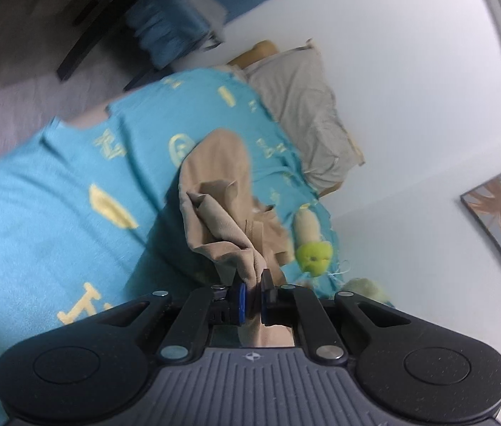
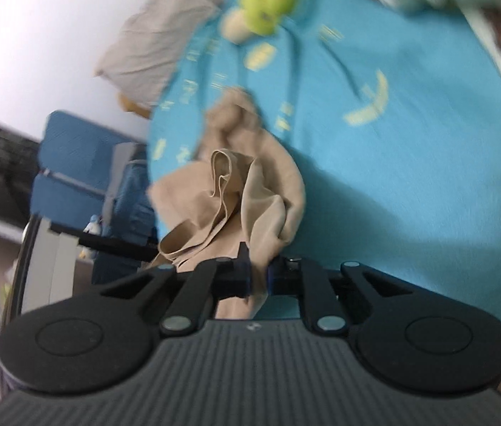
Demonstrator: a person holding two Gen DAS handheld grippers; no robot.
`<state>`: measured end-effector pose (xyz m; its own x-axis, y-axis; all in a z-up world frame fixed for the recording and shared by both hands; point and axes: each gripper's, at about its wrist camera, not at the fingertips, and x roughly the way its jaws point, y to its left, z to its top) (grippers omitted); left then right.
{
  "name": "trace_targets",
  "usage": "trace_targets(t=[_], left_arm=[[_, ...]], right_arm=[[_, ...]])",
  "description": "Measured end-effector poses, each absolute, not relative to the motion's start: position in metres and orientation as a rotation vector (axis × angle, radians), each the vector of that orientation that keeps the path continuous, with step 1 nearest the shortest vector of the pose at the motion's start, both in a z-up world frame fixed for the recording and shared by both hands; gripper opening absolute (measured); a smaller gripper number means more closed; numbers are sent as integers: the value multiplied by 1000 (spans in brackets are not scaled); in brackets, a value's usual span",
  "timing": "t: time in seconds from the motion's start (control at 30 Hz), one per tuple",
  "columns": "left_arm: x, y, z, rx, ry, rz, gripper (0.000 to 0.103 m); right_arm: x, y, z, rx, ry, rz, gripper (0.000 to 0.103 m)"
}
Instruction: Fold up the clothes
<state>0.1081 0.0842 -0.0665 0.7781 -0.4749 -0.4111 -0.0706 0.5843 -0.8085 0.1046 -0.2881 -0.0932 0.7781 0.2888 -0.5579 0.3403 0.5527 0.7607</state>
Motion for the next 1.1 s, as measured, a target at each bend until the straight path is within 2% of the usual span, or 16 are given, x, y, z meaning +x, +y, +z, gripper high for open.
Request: trace_targets(t=[0.23, 0.37, 0.5, 0.77, 1.1], left_arm=[[20, 81, 9, -835, 605, -275, 7], [-30, 82, 19, -817, 640, -265, 7], [-46, 86, 20, -819, 676, -249, 7], [30, 83, 15, -780, 707, -177, 8], [165, 60, -25, -637, 731, -69, 9]], right_arm=[[42, -288, -22, 906, 610, 37, 11], [-9, -288, -12, 885, 607, 55, 11], [-31, -285, -12, 903, 627, 53, 11], [34, -279, -10, 887, 688, 30, 11], [171, -280, -52, 851, 798, -15, 11]])
